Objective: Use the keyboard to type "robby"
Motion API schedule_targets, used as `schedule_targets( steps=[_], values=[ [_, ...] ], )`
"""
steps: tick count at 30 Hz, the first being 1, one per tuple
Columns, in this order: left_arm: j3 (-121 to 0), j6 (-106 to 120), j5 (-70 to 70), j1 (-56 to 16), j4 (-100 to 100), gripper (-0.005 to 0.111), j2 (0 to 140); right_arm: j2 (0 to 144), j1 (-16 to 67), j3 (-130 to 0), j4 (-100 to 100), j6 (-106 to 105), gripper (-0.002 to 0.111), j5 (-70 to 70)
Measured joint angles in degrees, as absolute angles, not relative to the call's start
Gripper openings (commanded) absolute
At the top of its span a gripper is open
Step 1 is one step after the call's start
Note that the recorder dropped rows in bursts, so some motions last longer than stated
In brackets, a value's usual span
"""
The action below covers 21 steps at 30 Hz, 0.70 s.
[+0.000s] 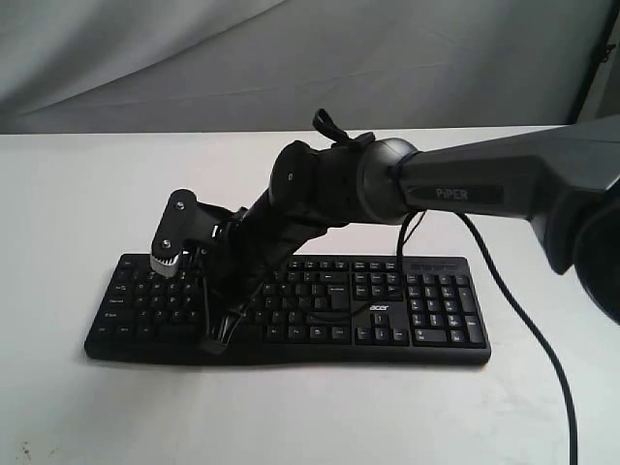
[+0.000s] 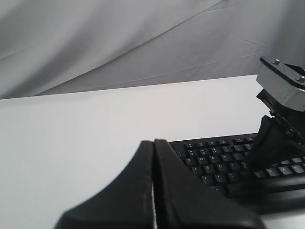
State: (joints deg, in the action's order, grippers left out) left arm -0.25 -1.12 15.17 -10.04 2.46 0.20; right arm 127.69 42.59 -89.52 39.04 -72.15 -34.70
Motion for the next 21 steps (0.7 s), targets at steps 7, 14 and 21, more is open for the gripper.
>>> schedule_targets(
  steps=[7, 14, 21],
  values=[
    [-0.2, -1.1, 15.2, -10.0, 2.5, 0.0, 0.2, 128.0, 42.6, -89.5, 38.4, -71.7, 0.0, -34.7],
    [-0.2, -1.1, 15.2, -10.0, 2.5, 0.0, 0.2, 128.4, 42.6, -89.6, 38.3, -71.5, 0.0, -34.9],
    [-0.2, -1.1, 15.2, -10.0, 2.5, 0.0, 0.2, 128.4, 42.6, -89.6, 38.3, -71.5, 0.0, -35.1]
  ],
)
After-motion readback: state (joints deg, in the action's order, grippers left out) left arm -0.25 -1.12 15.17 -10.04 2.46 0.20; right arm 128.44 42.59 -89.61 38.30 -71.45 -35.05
